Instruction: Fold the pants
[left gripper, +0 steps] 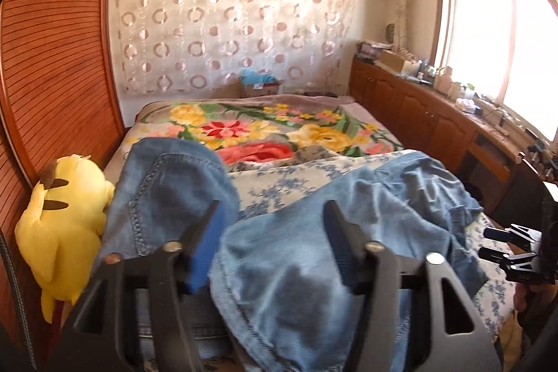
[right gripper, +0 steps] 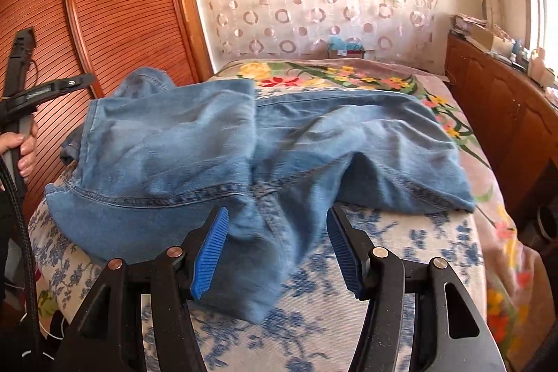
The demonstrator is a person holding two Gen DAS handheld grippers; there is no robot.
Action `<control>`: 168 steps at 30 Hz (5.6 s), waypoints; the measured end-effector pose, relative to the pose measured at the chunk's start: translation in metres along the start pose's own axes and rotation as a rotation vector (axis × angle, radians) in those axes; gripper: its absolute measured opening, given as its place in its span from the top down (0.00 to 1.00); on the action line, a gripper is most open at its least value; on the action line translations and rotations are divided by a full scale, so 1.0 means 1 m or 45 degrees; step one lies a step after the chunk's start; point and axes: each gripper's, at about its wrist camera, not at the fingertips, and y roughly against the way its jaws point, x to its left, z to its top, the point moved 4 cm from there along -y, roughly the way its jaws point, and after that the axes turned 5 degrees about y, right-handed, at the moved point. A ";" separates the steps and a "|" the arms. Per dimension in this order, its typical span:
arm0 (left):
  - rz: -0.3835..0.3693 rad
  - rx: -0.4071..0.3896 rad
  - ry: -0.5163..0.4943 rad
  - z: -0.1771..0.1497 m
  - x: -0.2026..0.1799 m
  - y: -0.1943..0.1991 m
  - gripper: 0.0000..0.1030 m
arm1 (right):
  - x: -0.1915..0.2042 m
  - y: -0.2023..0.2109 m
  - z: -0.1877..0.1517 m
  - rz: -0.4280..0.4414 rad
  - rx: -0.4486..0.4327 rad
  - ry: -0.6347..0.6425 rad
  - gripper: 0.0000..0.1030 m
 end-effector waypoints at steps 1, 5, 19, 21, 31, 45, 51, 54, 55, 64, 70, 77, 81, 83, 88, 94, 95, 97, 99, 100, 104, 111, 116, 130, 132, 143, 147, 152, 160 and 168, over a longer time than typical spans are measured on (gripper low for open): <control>-0.010 -0.003 -0.006 0.000 -0.005 0.001 0.26 | -0.003 0.002 -0.001 -0.008 0.000 -0.003 0.41; -0.062 0.022 -0.047 -0.008 -0.031 -0.001 0.24 | -0.016 0.009 -0.004 -0.042 0.000 -0.024 0.41; -0.196 0.176 -0.122 -0.054 -0.103 -0.040 0.24 | -0.073 0.022 -0.017 -0.161 0.057 -0.021 0.41; -0.198 0.194 -0.134 -0.060 -0.108 -0.047 0.24 | -0.079 0.020 -0.017 -0.163 0.072 -0.024 0.41; -0.184 0.269 -0.161 -0.092 -0.111 -0.064 0.24 | -0.081 0.011 -0.013 -0.087 0.072 -0.073 0.41; -0.189 0.247 -0.135 -0.093 -0.105 -0.057 0.24 | -0.050 -0.025 0.001 0.058 0.110 -0.108 0.41; -0.188 0.243 -0.133 -0.093 -0.104 -0.056 0.24 | -0.053 -0.040 0.005 0.087 0.163 -0.134 0.59; -0.189 0.241 -0.124 -0.091 -0.104 -0.055 0.24 | -0.054 -0.041 0.007 0.124 0.178 -0.140 0.86; -0.189 0.240 -0.122 -0.091 -0.103 -0.055 0.24 | -0.055 -0.040 0.006 0.136 0.182 -0.139 0.96; -0.190 0.205 -0.142 -0.079 -0.105 -0.041 0.24 | -0.053 0.007 -0.001 0.145 0.099 -0.149 0.98; -0.197 0.193 -0.132 -0.076 -0.102 -0.035 0.24 | -0.049 0.010 -0.024 0.140 0.148 -0.151 0.98; -0.212 0.191 -0.117 -0.077 -0.098 -0.034 0.24 | -0.050 0.019 -0.021 0.119 0.134 -0.166 0.98; -0.218 0.191 -0.104 -0.079 -0.100 -0.036 0.24 | -0.053 0.024 -0.017 0.075 0.110 -0.146 0.91; -0.216 0.187 -0.106 -0.079 -0.104 -0.036 0.24 | -0.055 0.029 -0.017 0.044 0.101 -0.121 0.85; -0.233 0.200 -0.111 -0.082 -0.110 -0.036 0.24 | -0.074 0.034 -0.018 -0.033 0.098 -0.145 0.73; -0.250 0.216 -0.125 -0.087 -0.116 -0.036 0.24 | -0.085 0.027 -0.009 -0.049 0.079 -0.243 0.69; -0.252 0.219 -0.128 -0.088 -0.117 -0.036 0.24 | -0.083 0.025 -0.007 -0.039 0.077 -0.258 0.69; -0.252 0.221 -0.132 -0.090 -0.118 -0.036 0.24 | -0.079 0.021 -0.006 -0.015 0.069 -0.283 0.67; -0.252 0.225 -0.132 -0.091 -0.118 -0.036 0.24 | -0.075 0.016 -0.005 -0.001 0.066 -0.296 0.62; -0.251 0.227 -0.131 -0.091 -0.117 -0.035 0.24 | -0.070 0.013 -0.003 -0.006 0.066 -0.291 0.61; -0.246 0.235 -0.119 -0.091 -0.115 -0.037 0.24 | -0.065 -0.002 0.003 -0.067 0.083 -0.256 0.59; -0.242 0.244 -0.122 -0.095 -0.113 -0.038 0.24 | -0.063 -0.019 0.004 -0.112 0.133 -0.237 0.86; -0.240 0.246 -0.112 -0.096 -0.110 -0.037 0.24 | -0.067 -0.005 -0.002 -0.064 0.109 -0.243 0.90; -0.243 0.235 -0.119 -0.095 -0.111 -0.034 0.24 | -0.068 0.025 -0.029 -0.075 0.108 -0.249 0.92; -0.253 0.232 -0.121 -0.094 -0.113 -0.033 0.24 | -0.070 0.031 -0.026 -0.075 0.079 -0.246 0.91; -0.261 0.232 -0.141 -0.092 -0.119 -0.033 0.24 | -0.118 0.028 -0.035 -0.284 0.157 -0.093 0.67; -0.257 0.234 -0.142 -0.092 -0.120 -0.034 0.24 | -0.130 0.012 -0.032 -0.302 0.199 -0.066 0.57; -0.250 0.241 -0.147 -0.093 -0.118 -0.035 0.24 | -0.141 -0.009 -0.023 -0.288 0.223 -0.043 0.56; -0.237 0.241 -0.135 -0.093 -0.109 -0.033 0.24 | -0.169 -0.015 -0.015 -0.322 0.236 -0.111 0.56; -0.217 0.221 -0.106 -0.089 -0.096 -0.028 0.24 | -0.181 -0.023 -0.014 -0.233 0.198 -0.210 0.73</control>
